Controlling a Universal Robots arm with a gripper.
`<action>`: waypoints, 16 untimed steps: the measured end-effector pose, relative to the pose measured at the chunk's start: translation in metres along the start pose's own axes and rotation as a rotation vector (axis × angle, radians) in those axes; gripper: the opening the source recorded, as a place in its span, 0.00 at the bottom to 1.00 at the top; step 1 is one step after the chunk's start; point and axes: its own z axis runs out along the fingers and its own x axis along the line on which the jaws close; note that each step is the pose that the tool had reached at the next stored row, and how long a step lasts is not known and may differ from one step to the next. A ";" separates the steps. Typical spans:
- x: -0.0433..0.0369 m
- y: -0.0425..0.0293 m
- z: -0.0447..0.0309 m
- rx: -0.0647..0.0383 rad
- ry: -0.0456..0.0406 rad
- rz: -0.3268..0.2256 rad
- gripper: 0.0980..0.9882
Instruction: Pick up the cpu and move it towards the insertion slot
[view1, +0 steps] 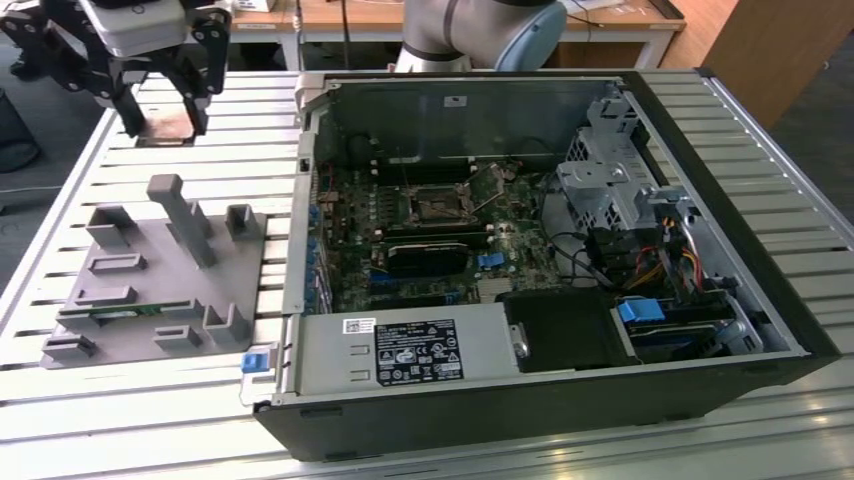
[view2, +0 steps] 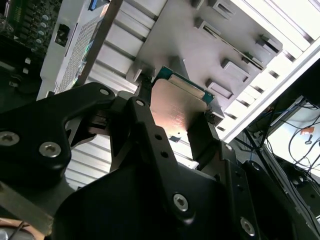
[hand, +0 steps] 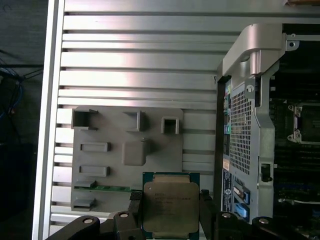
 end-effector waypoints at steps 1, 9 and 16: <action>-0.0020 0.0000 -0.0002 0.000 0.0009 0.000 0.50; -0.0166 -0.0004 -0.0013 0.000 0.0064 0.000 0.50; -0.0285 -0.0006 -0.0023 0.000 0.0111 0.001 0.50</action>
